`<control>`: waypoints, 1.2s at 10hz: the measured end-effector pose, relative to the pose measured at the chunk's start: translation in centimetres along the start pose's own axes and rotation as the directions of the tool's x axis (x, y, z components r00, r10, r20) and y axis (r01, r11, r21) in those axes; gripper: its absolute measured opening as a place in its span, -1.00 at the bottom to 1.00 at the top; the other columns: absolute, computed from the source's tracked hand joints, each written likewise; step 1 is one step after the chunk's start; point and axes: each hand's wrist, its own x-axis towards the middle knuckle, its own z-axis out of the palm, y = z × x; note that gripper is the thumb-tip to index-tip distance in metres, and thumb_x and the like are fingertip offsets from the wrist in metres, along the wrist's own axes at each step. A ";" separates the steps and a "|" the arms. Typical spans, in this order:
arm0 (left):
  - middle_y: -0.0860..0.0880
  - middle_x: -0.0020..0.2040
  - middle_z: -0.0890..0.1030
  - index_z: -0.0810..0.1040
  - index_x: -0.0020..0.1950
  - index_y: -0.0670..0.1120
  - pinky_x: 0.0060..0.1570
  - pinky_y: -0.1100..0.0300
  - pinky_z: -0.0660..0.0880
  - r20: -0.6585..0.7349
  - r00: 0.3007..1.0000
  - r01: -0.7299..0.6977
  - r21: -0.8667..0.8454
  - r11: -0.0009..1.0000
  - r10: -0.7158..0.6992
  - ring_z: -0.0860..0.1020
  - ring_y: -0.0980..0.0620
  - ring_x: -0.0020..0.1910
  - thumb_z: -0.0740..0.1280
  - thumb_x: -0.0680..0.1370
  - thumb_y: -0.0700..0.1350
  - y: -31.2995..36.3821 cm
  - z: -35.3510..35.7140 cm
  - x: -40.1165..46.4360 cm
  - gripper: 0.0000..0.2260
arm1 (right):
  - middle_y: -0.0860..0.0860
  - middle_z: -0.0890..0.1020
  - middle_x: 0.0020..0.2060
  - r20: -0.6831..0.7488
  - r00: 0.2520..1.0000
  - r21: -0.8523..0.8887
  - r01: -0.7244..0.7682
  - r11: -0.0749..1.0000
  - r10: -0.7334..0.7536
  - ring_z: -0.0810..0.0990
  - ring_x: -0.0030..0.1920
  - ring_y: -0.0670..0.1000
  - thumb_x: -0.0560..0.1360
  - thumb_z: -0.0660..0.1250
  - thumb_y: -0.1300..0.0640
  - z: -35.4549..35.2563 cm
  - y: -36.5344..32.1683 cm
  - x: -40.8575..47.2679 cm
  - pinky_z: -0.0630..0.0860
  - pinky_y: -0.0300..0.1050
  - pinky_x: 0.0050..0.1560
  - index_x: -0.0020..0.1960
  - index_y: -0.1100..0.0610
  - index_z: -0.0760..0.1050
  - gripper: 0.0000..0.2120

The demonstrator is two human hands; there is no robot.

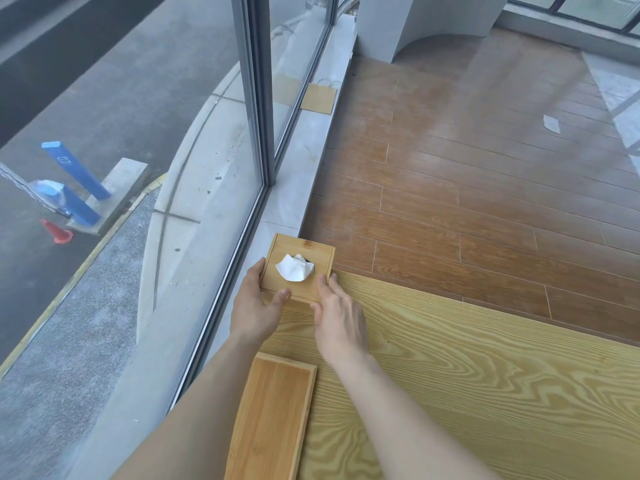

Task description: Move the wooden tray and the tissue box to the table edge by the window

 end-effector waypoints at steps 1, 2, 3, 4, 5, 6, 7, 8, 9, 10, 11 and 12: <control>0.03 0.52 0.42 0.25 0.59 0.01 0.48 -0.02 0.33 0.000 1.000 0.014 0.005 1.000 -0.014 0.39 0.00 0.48 0.46 0.55 -0.09 0.2 -0.1 0.0 -0.33 | 0.14 0.29 0.58 -0.014 1.000 0.007 0.000 1.000 0.000 0.55 0.35 0.25 0.66 0.28 0.12 0.1 0.1 0.1 0.53 0.10 0.32 0.60 0.10 0.23 -0.46; 0.01 0.50 0.43 0.26 0.59 0.01 0.47 -0.03 0.34 0.002 1.000 0.012 0.016 1.000 -0.012 0.40 -0.01 0.47 0.46 0.54 -0.09 0.4 -0.1 0.0 -0.34 | 0.14 0.32 0.58 -0.020 1.000 0.030 -0.016 0.999 0.016 0.54 0.37 0.23 0.66 0.29 0.13 0.4 -0.1 -0.1 0.52 0.11 0.34 0.60 0.10 0.24 -0.46; 0.01 0.49 0.45 0.26 0.58 0.02 0.47 -0.03 0.35 0.010 1.000 0.017 0.024 1.000 -0.017 0.41 -0.02 0.46 0.47 0.54 -0.09 0.4 -0.3 0.1 -0.34 | 0.15 0.32 0.57 -0.027 0.999 0.043 -0.022 0.999 0.023 0.53 0.38 0.23 0.65 0.30 0.13 0.5 -0.2 -0.1 0.51 0.11 0.36 0.59 0.11 0.25 -0.46; 0.02 0.47 0.47 0.28 0.57 0.04 0.45 -0.03 0.37 0.000 1.000 0.015 0.011 1.000 -0.015 0.43 0.00 0.44 0.48 0.52 -0.08 0.3 -0.4 0.0 -0.34 | 0.15 0.32 0.57 -0.019 1.000 0.051 -0.015 0.999 0.016 0.51 0.40 0.24 0.66 0.29 0.13 0.4 -0.1 -0.1 0.49 0.10 0.37 0.60 0.11 0.25 -0.46; 0.02 0.48 0.47 0.29 0.57 0.03 0.45 -0.01 0.37 -0.009 1.000 0.015 0.005 1.000 -0.015 0.43 -0.01 0.44 0.48 0.52 -0.09 0.3 -0.3 -0.3 -0.34 | 0.15 0.32 0.57 -0.020 1.000 0.054 -0.015 0.998 0.016 0.52 0.39 0.24 0.65 0.29 0.14 0.5 0.0 -0.4 0.49 0.11 0.38 0.60 0.11 0.25 -0.46; 0.02 0.48 0.47 0.28 0.57 0.04 0.44 0.02 0.36 -0.003 1.000 0.014 0.009 1.000 -0.014 0.43 0.00 0.44 0.47 0.53 -0.09 0.4 -0.4 -0.4 -0.34 | 0.15 0.32 0.57 -0.016 1.000 0.060 -0.020 0.998 0.021 0.52 0.39 0.24 0.66 0.29 0.13 0.6 0.0 -0.5 0.48 0.12 0.38 0.60 0.10 0.24 -0.46; 0.02 0.48 0.46 0.27 0.58 0.04 0.45 0.01 0.36 -0.002 1.000 0.015 0.012 1.000 -0.015 0.43 0.00 0.44 0.47 0.53 -0.09 0.4 -0.4 -0.4 -0.34 | 0.16 0.33 0.56 -0.018 1.000 0.057 -0.013 0.998 0.014 0.51 0.40 0.23 0.65 0.29 0.14 0.5 0.1 -0.5 0.48 0.10 0.39 0.60 0.10 0.25 -0.46; 0.02 0.50 0.44 0.25 0.59 0.04 0.46 0.00 0.35 0.006 1.000 0.008 0.014 1.000 -0.008 0.40 0.01 0.46 0.46 0.54 -0.09 0.3 -0.3 -0.4 -0.34 | 0.16 0.32 0.57 -0.016 1.000 0.061 -0.009 0.998 0.010 0.51 0.40 0.23 0.66 0.29 0.13 0.4 0.1 -0.5 0.49 0.10 0.38 0.60 0.09 0.24 -0.46; 0.04 0.55 0.37 0.20 0.61 0.03 0.49 0.04 0.30 0.027 1.000 -0.014 0.024 1.000 0.013 0.34 0.03 0.51 0.43 0.56 -0.08 0.2 -0.2 -0.4 -0.32 | 0.14 0.28 0.60 -0.002 1.000 0.063 0.011 0.998 -0.011 0.47 0.43 0.22 0.66 0.27 0.05 0.4 0.3 -0.7 0.45 0.08 0.41 0.63 0.07 0.18 -0.42; 0.04 0.60 0.29 0.12 0.64 0.02 0.49 0.05 0.26 0.036 0.998 -0.049 0.097 0.994 0.046 0.27 0.03 0.56 0.40 0.58 -0.03 0.2 -0.2 -0.7 -0.29 | 0.07 0.13 0.65 0.038 0.999 0.066 0.015 0.998 -0.018 0.32 0.54 0.18 0.66 0.23 -0.11 0.2 0.8 -1.4 0.38 0.08 0.45 0.65 0.00 0.06 -0.34; -0.05 0.58 0.32 0.09 0.65 0.03 0.50 -0.09 0.25 -0.025 0.991 -0.116 0.303 0.946 0.129 0.29 -0.10 0.54 0.35 0.59 0.10 -0.1 -0.3 -1.2 -0.29 | 0.03 -0.07 0.67 0.032 0.999 0.046 0.010 0.999 -0.011 0.07 0.64 0.12 0.61 0.18 -0.29 0.0 1.7 -1.9 0.24 0.11 0.54 0.66 -0.09 -0.03 -0.26; -0.08 0.64 0.19 0.05 0.65 0.08 0.58 -0.15 0.00 -0.064 0.972 -0.159 0.529 0.834 0.226 0.11 -0.11 0.62 0.22 0.59 0.26 -0.3 -0.2 -1.9 -0.30 | 0.07 -0.19 0.66 0.036 0.999 -0.059 0.015 0.998 -0.013 -0.17 0.66 0.09 0.54 0.05 -0.46 -0.9 2.8 -2.6 -0.07 0.21 0.63 0.66 -0.10 -0.14 -0.15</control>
